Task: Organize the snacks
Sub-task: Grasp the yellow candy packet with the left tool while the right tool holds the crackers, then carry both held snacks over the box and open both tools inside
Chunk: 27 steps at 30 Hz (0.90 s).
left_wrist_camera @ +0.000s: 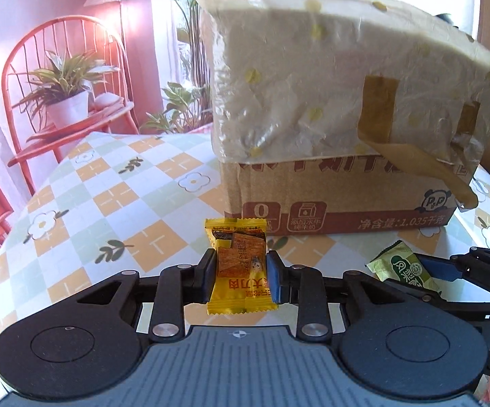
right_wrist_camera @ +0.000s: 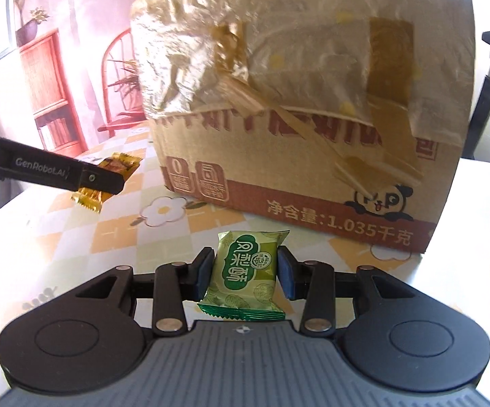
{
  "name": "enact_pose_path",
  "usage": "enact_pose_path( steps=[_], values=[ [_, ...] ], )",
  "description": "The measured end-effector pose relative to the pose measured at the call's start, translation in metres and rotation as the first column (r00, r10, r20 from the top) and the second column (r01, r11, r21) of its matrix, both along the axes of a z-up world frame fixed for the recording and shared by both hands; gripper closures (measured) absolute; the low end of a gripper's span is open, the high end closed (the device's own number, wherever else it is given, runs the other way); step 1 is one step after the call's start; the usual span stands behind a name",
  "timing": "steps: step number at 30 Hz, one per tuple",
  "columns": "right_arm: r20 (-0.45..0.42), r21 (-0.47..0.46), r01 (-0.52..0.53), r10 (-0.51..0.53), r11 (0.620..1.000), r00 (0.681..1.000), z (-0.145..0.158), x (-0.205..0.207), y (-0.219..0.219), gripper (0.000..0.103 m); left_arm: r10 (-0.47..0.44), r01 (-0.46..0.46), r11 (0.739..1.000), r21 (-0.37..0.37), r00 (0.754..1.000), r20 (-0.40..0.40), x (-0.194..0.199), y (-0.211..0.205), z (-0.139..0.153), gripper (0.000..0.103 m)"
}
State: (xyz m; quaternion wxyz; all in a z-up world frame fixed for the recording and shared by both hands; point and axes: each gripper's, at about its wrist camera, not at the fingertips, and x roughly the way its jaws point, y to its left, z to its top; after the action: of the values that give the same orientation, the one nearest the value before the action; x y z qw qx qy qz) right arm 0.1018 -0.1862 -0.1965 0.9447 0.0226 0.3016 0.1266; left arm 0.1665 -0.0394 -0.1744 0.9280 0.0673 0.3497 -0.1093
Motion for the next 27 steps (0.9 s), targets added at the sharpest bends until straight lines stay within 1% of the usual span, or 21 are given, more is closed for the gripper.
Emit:
enact_pose_path(
  steps=[3, 5, 7, 9, 12, 15, 18, 20, 23, 27],
  values=[
    [0.075, 0.016, -0.08, 0.078, 0.997, 0.994, 0.025, -0.005, 0.011, 0.061, 0.038, -0.036, 0.998, -0.048, 0.998, 0.04, -0.004, 0.015, 0.022, 0.07],
    [0.127, 0.017, -0.121, 0.118, 0.993, 0.985, 0.044, -0.005, 0.018, 0.061, 0.072, -0.066, 0.994, -0.082, 0.995, 0.073, -0.004, 0.024, 0.039, 0.07],
    [0.192, 0.022, -0.153, 0.146, 0.988, 0.97, 0.071, -0.004, 0.023, 0.061, 0.099, -0.085, 0.99, -0.114, 0.988, 0.118, -0.004, 0.032, 0.06, 0.07],
    [0.252, 0.028, -0.166, 0.154, 0.986, 0.955, 0.095, -0.003, 0.025, 0.061, 0.111, -0.088, 0.987, -0.135, 0.979, 0.17, -0.005, 0.035, 0.083, 0.07],
    [0.339, 0.031, -0.159, 0.14, 0.987, 0.93, 0.133, 0.001, 0.021, 0.061, 0.103, -0.064, 0.985, -0.162, 0.965, 0.243, -0.001, 0.032, 0.115, 0.07],
    [0.372, 0.029, -0.112, 0.093, 0.993, 0.924, 0.162, 0.017, 0.01, 0.061, 0.07, -0.02, 0.986, -0.168, 0.953, 0.293, 0.01, 0.019, 0.14, 0.07],
    [0.365, 0.005, -0.024, 0.021, 1.0, 0.931, 0.182, 0.039, -0.008, 0.061, 0.027, 0.027, 0.987, -0.16, 0.945, 0.326, 0.031, -0.005, 0.157, 0.07],
    [0.324, 0.003, 0.042, -0.041, 0.999, 0.945, 0.188, 0.061, -0.026, 0.061, -0.004, 0.06, 0.985, -0.159, 0.943, 0.332, 0.045, -0.024, 0.163, 0.07],
    [0.257, 0.0, 0.121, -0.117, 0.993, 0.959, 0.189, 0.086, -0.048, 0.061, -0.051, 0.1, 0.984, -0.146, 0.95, 0.308, 0.073, -0.049, 0.162, 0.07],
    [0.188, -0.021, 0.172, -0.165, 0.985, 0.968, 0.182, 0.105, -0.064, 0.061, -0.1, 0.135, 0.984, -0.12, 0.96, 0.26, 0.105, -0.073, 0.151, 0.07]
  ],
)
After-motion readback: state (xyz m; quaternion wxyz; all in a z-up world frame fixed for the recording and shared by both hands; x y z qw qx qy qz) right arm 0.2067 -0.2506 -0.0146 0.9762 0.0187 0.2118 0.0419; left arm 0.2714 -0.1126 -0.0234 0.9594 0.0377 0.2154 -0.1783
